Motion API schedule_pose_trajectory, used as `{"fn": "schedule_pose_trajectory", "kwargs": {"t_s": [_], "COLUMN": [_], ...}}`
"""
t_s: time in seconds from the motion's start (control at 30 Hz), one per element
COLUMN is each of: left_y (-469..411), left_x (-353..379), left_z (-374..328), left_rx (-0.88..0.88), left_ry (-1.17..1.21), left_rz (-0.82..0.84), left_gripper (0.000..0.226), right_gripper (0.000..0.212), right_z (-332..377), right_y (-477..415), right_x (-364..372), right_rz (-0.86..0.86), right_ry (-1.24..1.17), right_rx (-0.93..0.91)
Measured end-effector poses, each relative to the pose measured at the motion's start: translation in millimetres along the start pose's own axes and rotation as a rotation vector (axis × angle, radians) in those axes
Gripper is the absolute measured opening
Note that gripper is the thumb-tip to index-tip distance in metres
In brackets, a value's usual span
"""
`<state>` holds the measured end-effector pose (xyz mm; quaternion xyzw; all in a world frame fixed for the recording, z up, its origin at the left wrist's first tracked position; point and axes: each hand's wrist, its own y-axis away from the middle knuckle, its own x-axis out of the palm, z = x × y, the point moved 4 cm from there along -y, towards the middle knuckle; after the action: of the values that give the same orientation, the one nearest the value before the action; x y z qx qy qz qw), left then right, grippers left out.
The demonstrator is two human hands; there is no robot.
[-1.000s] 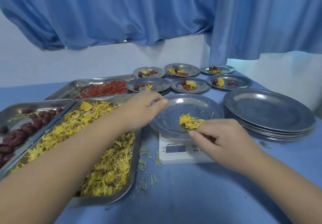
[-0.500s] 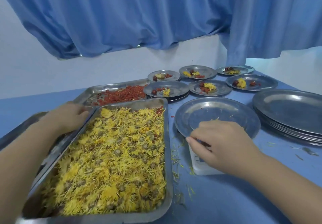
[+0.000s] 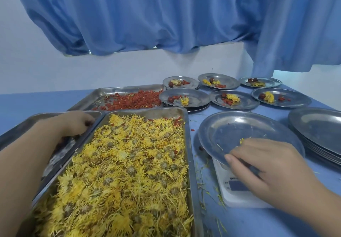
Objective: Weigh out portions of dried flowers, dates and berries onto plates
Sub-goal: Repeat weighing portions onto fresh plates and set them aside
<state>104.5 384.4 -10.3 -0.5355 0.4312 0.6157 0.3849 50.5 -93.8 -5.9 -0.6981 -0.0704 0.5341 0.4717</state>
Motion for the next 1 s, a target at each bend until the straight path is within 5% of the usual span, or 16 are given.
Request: {"fn": "schedule_pose_trajectory", "kwargs": {"t_s": [0.47,0.8,1.0], "left_y": [35.2,90.2,103.1], "left_x": [-16.8,-48.0,-42.1], "left_z": [-14.9,-191.1,-282.9], "left_rx": [0.140,0.597,0.751], "left_ry": [0.125,0.169,0.273], "left_rz": [-0.349,-0.478,-0.400], "left_gripper": [0.019,0.027,0.025], "right_gripper": [0.040,0.041,0.041], "right_z": [-1.0,-37.0,-66.3], "right_y": [2.0,8.2,15.3], "right_x": [-1.8,-19.5,-33.0], "right_rz": [-0.014,-0.100,-0.189], "right_ry": [-0.018,-0.117,-0.206], "right_rx": [0.017,0.233,0.408]}}
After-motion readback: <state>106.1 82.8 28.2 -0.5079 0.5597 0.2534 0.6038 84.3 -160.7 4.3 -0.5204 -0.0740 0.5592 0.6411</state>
